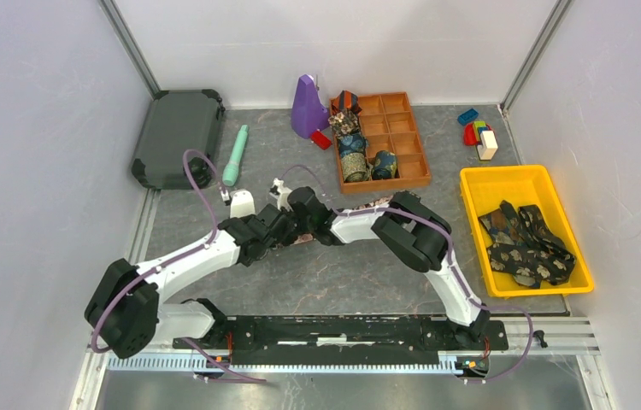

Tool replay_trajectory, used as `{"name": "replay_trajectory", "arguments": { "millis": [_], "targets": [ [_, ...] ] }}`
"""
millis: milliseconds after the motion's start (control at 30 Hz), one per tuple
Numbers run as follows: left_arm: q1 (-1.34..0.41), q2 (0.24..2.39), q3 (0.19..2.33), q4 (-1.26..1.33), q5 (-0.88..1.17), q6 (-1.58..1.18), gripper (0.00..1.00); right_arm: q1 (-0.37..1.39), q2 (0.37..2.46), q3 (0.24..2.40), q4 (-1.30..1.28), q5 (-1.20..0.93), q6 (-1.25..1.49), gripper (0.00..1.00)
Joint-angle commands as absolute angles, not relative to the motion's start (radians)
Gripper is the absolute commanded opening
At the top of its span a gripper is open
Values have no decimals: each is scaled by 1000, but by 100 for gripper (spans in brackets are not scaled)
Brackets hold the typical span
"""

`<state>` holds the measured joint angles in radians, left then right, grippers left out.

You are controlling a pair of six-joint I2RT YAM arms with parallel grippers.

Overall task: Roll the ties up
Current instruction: Roll the tie at the center of the board.

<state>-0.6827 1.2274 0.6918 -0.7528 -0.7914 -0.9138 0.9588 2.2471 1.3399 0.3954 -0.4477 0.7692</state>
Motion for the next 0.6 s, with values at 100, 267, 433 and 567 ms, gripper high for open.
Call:
{"name": "replay_trajectory", "arguments": {
  "millis": [100,267,433,567],
  "targets": [
    [-725,1297,742,-752,-886,-976,2,916,2084,1230,474,-470,748,26],
    [-756,1342,777,-791,-920,-1011,2,895,2012,1164,475,-462,734,26],
    [-800,1410,832,-864,-975,-1060,2,864,1969,1095,460,-440,717,26],
    [-833,1476,868,-896,-1001,-1089,2,827,1935,1026,473,-434,719,26]
  ]
}}
